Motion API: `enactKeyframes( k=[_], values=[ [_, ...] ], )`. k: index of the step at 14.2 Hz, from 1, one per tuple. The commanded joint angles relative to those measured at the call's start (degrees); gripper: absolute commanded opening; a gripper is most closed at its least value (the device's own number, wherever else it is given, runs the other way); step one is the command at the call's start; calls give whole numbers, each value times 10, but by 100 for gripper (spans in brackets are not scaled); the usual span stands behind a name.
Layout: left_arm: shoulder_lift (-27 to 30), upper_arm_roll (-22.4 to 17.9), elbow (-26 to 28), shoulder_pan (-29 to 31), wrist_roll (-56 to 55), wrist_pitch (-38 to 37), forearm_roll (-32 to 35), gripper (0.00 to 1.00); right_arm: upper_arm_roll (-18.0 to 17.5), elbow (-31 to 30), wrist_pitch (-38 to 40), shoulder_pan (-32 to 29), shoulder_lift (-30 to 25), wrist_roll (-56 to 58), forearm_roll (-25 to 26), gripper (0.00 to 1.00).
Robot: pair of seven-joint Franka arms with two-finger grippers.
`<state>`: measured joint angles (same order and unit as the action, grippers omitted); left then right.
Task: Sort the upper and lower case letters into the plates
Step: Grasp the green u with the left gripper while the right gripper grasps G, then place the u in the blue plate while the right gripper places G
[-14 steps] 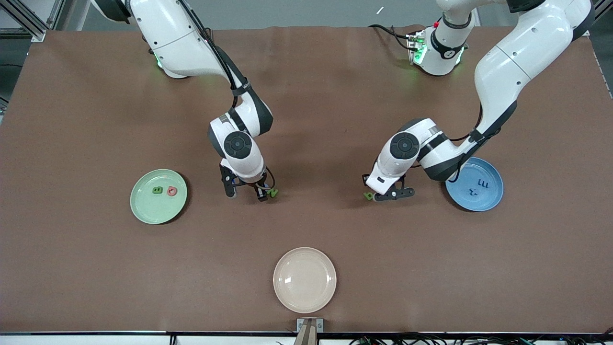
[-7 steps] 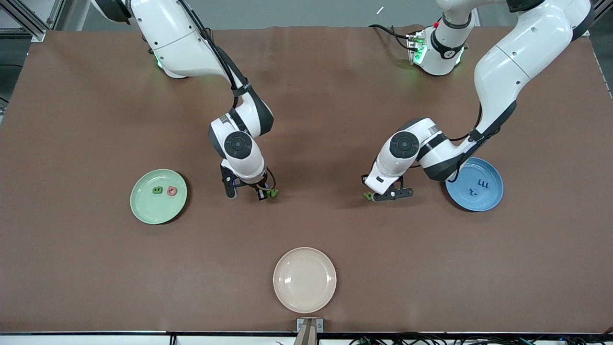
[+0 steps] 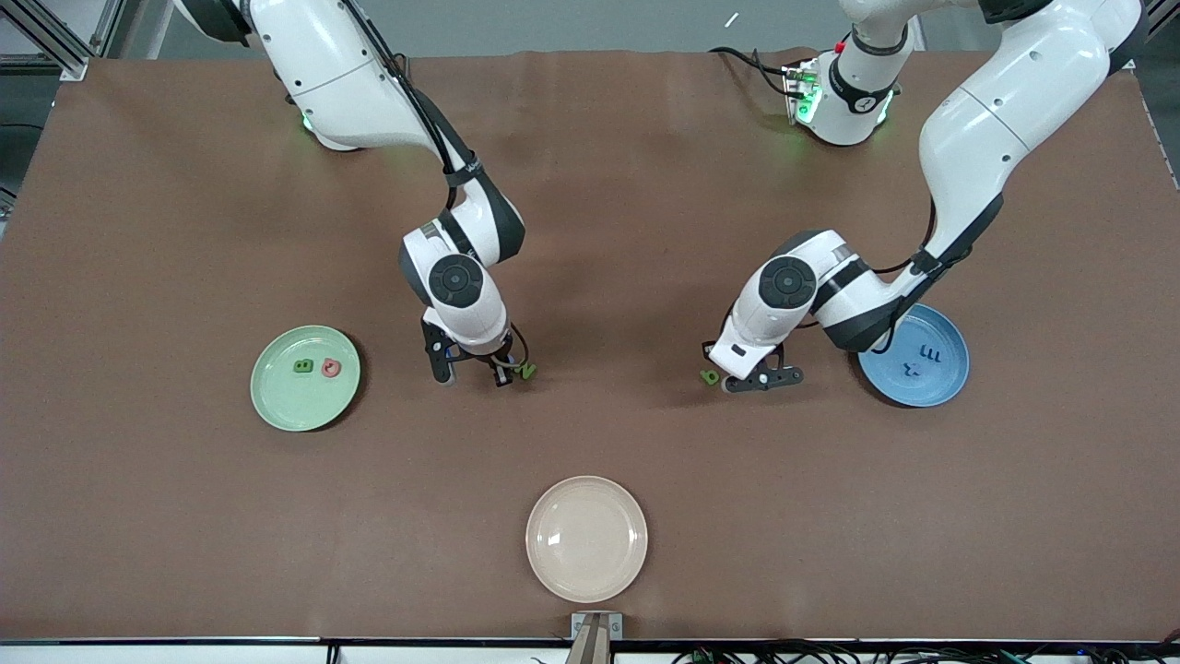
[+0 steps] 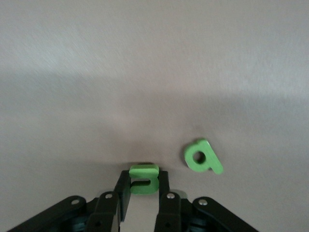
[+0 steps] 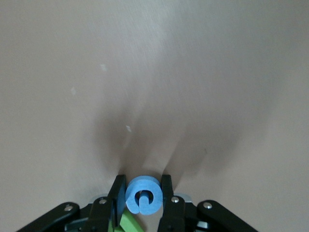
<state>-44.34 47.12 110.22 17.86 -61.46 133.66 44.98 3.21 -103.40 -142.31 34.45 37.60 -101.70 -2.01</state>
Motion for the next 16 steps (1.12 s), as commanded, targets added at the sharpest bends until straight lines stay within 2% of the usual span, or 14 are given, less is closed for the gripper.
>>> enactKeyframes(
  k=[1,5,8,12,16],
  values=[
    [34,29,8,39,29,-22,-1,16,-7,-8,42,-57,-43,89,1,0],
    [34,96,17,156,122,-80,-1,16,-7,-8,145,-128,-102,272,-24,0],
    [34,140,40,252,209,-115,-1,16,-5,-9,188,-181,-118,396,-34,0],
    [35,164,72,351,313,-133,4,16,-3,-18,182,-256,-114,536,-33,1],
    [38,163,96,403,375,-133,25,16,-3,-20,171,-300,-109,627,-29,1]
  ],
)
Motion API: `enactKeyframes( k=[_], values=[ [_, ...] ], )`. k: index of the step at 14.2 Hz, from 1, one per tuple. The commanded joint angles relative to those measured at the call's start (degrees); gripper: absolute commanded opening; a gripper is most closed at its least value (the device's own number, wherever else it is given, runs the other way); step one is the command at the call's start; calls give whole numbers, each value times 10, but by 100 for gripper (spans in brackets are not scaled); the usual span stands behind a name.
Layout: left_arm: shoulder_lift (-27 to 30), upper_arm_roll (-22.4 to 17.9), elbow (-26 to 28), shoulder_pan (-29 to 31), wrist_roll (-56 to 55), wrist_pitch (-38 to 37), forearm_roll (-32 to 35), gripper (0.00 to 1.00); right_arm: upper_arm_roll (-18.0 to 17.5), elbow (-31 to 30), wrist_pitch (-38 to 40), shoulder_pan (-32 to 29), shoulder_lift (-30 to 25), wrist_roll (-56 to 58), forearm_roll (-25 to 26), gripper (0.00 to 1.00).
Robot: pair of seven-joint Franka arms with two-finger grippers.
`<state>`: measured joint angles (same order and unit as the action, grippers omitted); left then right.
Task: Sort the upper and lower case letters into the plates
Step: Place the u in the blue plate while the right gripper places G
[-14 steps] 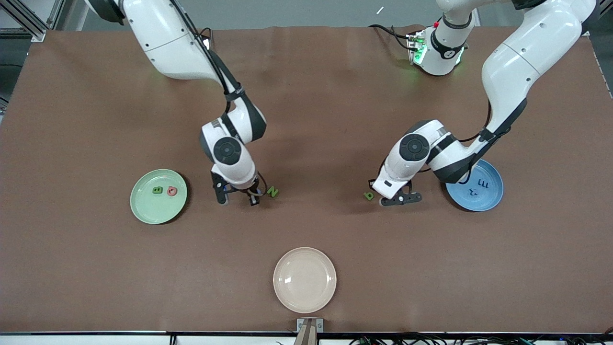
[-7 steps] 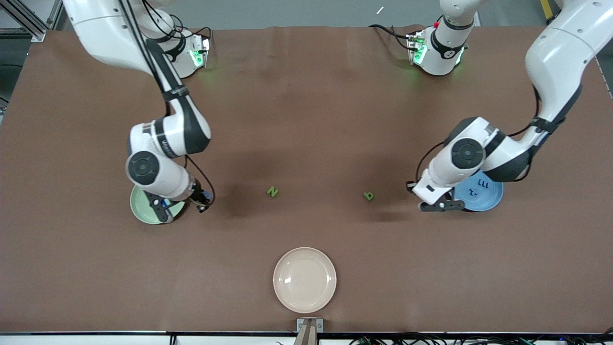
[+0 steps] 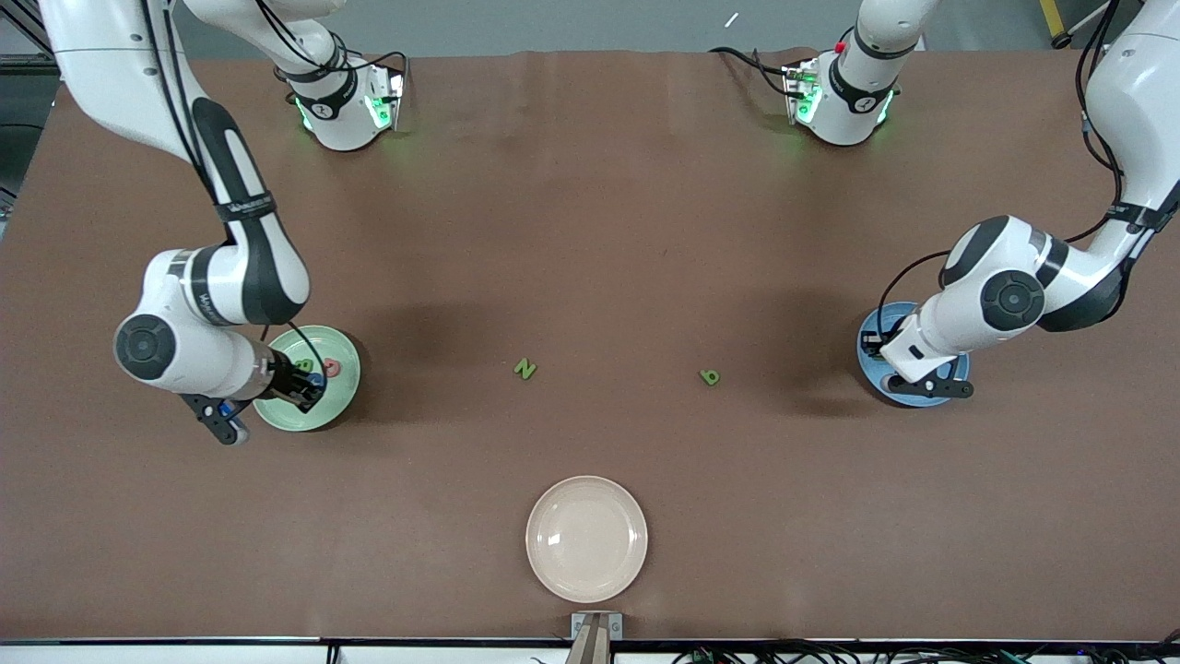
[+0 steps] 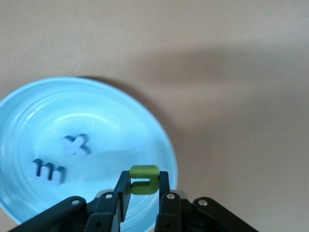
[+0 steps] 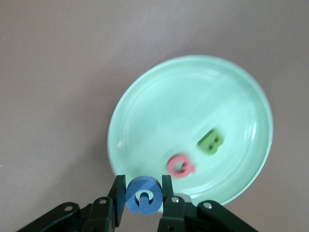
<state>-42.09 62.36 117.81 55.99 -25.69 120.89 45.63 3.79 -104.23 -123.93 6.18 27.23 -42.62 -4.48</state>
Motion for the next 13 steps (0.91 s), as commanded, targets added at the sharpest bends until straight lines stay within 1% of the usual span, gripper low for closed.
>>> enactKeyframes(
  k=[1,3,6,10,13],
  values=[
    [13,10,24,28,20,-5,28,16,-9,-16,-23,-27,-1,54,-4,1],
    [11,5,30,33,23,-5,54,16,-9,-31,-58,-39,9,84,-4,1],
    [6,0,37,43,24,-2,73,16,-9,-34,-90,-44,34,91,-4,2],
    [-4,-14,37,43,25,5,94,16,-8,-34,-101,-49,53,92,-1,2],
    [-5,-19,37,43,25,21,97,16,-8,-35,-100,-49,56,92,-1,5]
  ],
)
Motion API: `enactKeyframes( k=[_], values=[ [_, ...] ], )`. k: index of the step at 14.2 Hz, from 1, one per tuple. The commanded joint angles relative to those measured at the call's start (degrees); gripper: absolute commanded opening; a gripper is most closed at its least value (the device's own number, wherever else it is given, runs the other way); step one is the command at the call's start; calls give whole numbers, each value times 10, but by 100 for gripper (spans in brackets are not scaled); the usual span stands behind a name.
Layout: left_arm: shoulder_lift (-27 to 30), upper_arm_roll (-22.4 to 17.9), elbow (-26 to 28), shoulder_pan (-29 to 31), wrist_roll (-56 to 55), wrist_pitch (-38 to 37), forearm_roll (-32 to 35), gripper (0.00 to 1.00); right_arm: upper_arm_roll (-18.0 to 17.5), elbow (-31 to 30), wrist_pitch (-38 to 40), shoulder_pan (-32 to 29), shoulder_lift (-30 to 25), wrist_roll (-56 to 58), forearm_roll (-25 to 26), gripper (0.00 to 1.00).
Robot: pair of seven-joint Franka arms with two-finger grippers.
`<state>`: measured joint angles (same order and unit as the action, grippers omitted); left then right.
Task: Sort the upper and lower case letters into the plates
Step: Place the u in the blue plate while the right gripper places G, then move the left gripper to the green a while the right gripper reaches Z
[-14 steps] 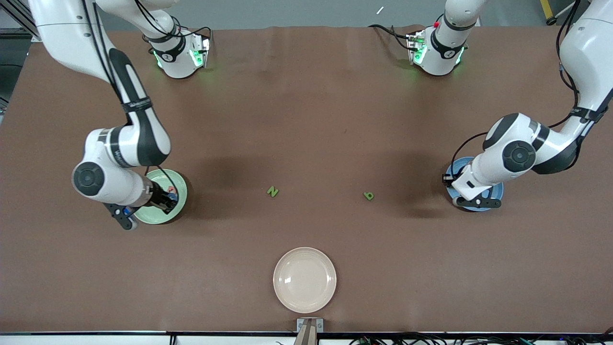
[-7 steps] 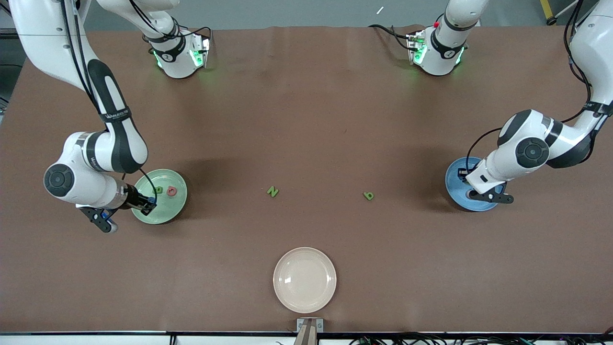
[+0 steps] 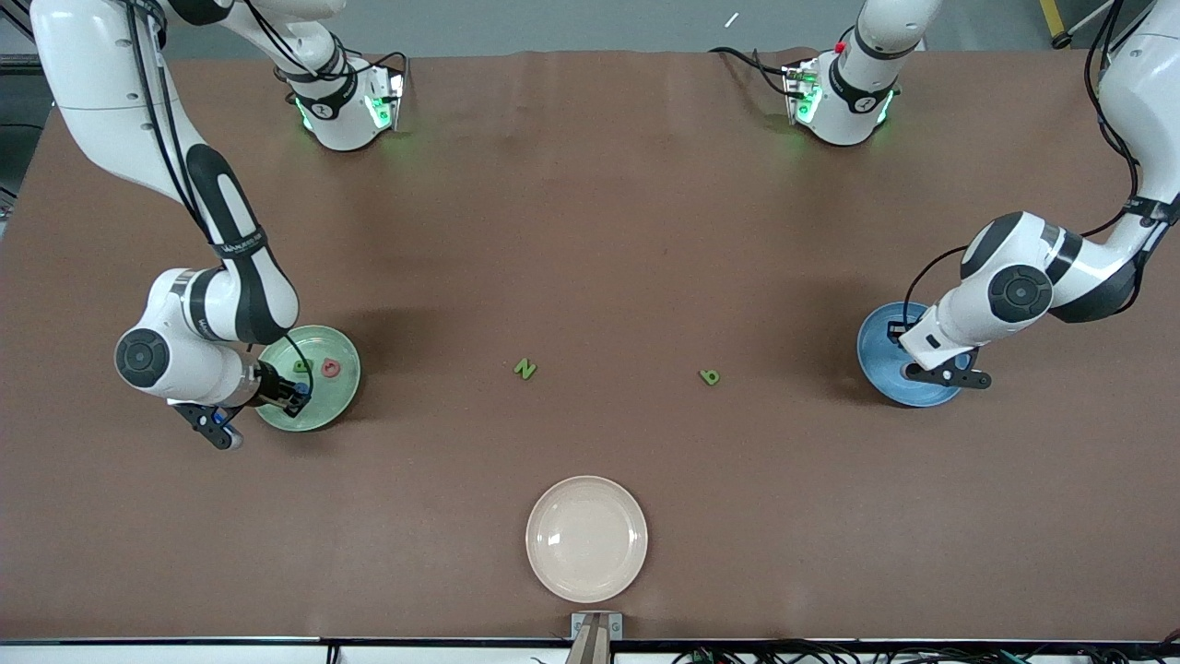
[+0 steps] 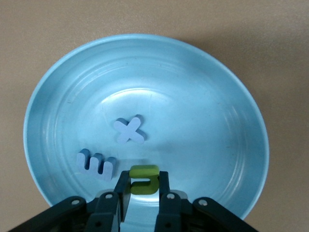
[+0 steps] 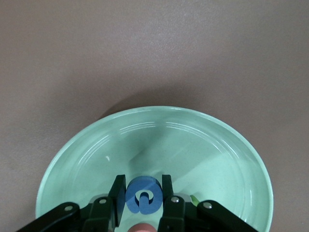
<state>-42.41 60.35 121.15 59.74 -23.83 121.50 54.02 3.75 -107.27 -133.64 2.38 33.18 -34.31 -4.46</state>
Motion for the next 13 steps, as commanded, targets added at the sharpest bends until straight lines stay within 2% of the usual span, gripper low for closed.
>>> enactKeyframes(
  k=[1,6,7,8,9,10,13],
  values=[
    [-2,-2,4,6,6,17,13,17,-8,-5,-3,-11,-4,9,-1,7],
    [-7,-8,3,5,6,25,14,18,-7,-5,0,-26,-4,46,2,12],
    [-7,-8,3,5,6,27,14,22,-8,-4,3,-26,-4,49,2,33],
    [-7,-8,3,5,6,27,14,38,-8,-4,6,-26,-4,48,2,68],
    [-6,-8,3,5,6,28,14,71,-8,-3,6,-26,-5,42,1,98],
    [-4,-8,3,5,7,27,14,87,-8,-3,7,-24,-6,38,-3,100],
    [1,12,-4,4,5,25,7,99,-12,3,38,-5,-13,-8,-6,100]
  ],
)
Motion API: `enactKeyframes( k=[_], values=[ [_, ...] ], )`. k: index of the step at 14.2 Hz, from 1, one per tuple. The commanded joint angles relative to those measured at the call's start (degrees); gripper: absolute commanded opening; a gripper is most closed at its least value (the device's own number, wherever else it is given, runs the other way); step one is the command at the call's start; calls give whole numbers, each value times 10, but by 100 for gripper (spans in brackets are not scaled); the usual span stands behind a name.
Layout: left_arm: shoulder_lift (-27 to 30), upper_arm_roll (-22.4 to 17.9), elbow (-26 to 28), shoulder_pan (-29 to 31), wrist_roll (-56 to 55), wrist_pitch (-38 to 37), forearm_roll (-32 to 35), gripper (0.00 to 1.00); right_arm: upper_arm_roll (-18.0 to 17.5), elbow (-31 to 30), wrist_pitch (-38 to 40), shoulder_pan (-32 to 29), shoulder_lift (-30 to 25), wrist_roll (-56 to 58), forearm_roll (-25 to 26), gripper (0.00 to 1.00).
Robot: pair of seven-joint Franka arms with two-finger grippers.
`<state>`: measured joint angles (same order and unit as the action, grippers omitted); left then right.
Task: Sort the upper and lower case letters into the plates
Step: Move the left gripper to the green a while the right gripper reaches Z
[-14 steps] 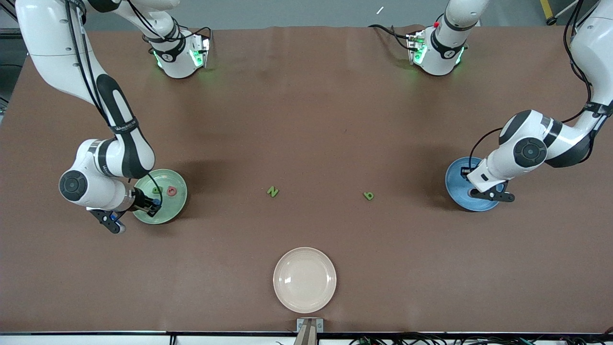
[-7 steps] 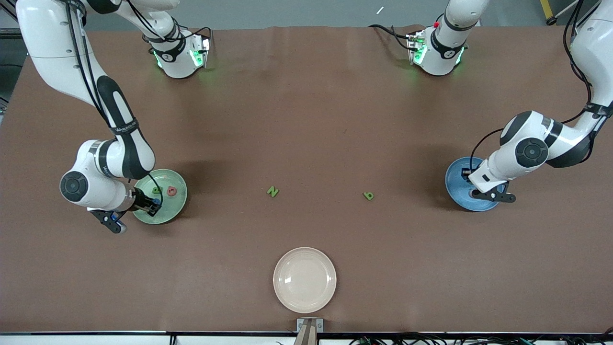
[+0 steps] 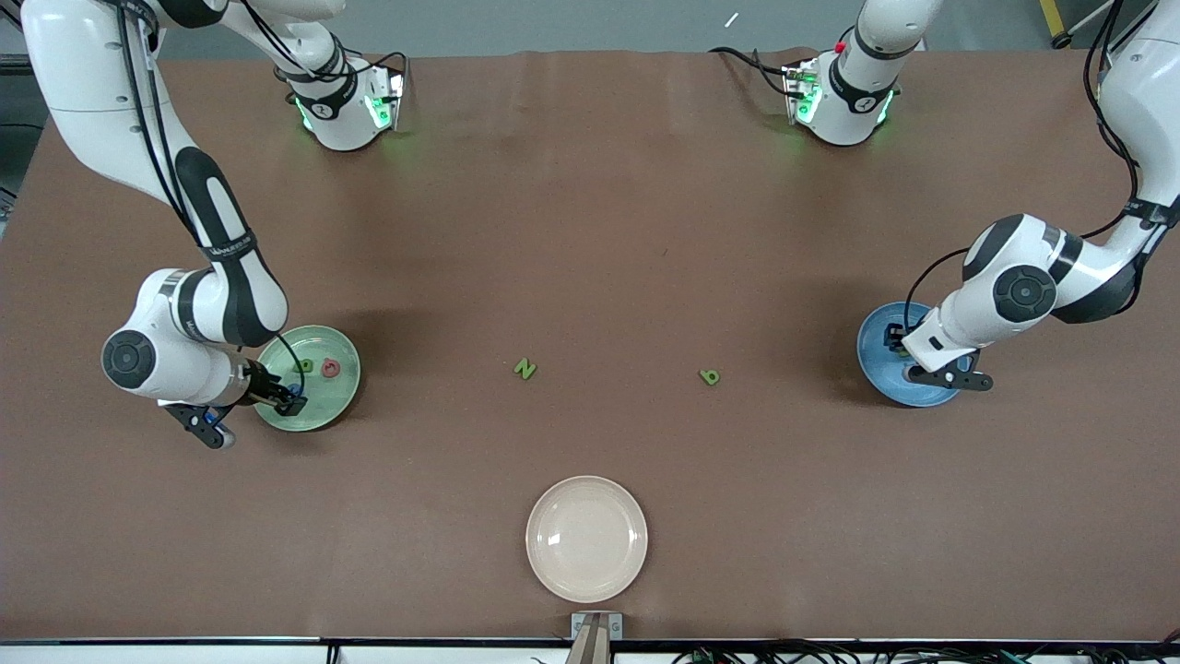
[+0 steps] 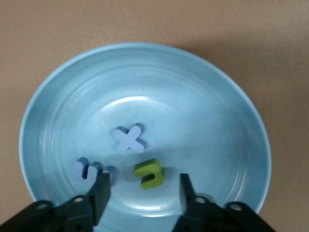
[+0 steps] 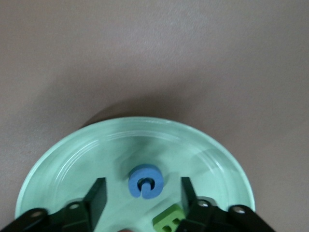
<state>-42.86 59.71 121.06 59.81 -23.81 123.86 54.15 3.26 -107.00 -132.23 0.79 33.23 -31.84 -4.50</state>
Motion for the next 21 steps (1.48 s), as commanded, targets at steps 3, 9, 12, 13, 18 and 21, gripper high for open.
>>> enactKeyframes(
  k=[3,9,12,13,18,21],
  values=[
    [7,63,-18,-2,-6,-5,-36,99,-7,17,58,71,-30,-137,-7,100],
    [1,63,-72,-158,-215,-5,-63,99,-8,56,67,203,-26,-218,-12,100],
    [0,4,-120,-279,-337,-5,-86,99,-6,52,-13,276,-6,-221,-63,100],
    [0,-17,-136,-319,-397,-5,-95,99,-6,53,-35,290,7,-233,-63,100],
    [-24,-96,-194,-454,-612,8,-107,99,4,77,-73,355,56,-264,-50,100],
    [-38,-122,-201,-479,-665,58,-107,99,4,98,-72,364,74,-329,-18,100]
  ],
)
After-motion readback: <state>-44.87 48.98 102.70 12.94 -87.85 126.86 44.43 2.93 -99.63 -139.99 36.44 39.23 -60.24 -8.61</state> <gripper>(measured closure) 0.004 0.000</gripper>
